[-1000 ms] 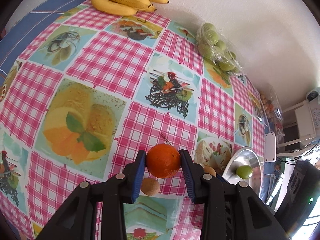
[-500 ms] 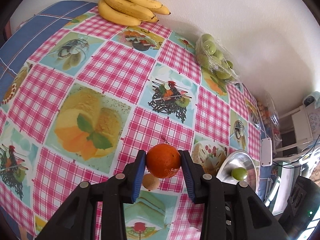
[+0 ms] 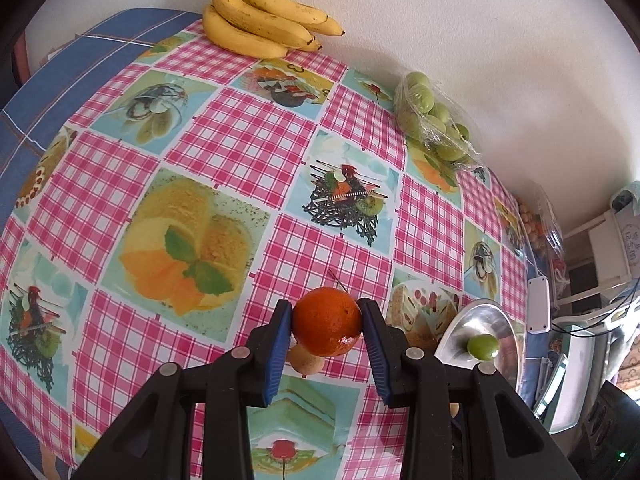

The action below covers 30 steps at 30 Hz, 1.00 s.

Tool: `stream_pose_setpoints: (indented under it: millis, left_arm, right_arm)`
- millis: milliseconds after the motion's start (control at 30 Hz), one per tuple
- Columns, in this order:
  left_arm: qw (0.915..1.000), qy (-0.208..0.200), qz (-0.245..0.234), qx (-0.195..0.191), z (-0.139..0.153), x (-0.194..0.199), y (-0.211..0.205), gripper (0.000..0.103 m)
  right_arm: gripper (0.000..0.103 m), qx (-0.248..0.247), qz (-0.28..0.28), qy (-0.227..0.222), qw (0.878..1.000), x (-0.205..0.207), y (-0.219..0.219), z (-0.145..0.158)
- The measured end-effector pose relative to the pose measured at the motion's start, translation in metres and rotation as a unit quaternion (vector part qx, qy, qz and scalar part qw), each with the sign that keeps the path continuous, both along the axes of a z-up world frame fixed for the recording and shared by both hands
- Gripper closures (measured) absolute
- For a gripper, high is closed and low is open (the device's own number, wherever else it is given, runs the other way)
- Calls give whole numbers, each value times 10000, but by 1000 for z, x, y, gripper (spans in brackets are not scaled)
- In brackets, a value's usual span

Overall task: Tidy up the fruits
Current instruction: 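Grasp the brown kiwi with the right tool while the left tool holds the mandarin, then carry the mandarin with the left tool while the right tool carries the kiwi over the bowl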

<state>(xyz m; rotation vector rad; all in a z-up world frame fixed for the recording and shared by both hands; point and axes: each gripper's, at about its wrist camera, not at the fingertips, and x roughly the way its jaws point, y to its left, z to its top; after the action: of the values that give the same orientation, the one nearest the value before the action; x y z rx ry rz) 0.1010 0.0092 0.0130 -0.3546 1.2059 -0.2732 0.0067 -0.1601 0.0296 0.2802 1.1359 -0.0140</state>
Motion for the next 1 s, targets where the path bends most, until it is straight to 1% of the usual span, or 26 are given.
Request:
stream_pose_setpoints:
  millis: [267, 433, 567, 733, 1000]
  left_arm:
    - [9998, -29, -30, 171, -1, -2, -7, 65]
    - [9996, -66, -173, 211, 1, -6, -19, 65]
    - [9988, -117, -382, 295, 2, -13, -36, 65]
    - [9968, -157, -691, 376, 3, -22, -61, 65]
    - [9895, -296, -1347, 436, 6, -41, -110, 65]
  right_arm:
    - [77, -25, -55, 10, 10000, -2, -11, 0]
    - [77, -34, -255, 36, 9997, -5, -29, -2]
    - [77, -67, -481, 38, 9988, -10, -48, -1]
    - [77, 26, -870, 64, 9962, -18, -78, -2]
    - [77, 81, -1477, 66, 9890, -36, -122, -3]
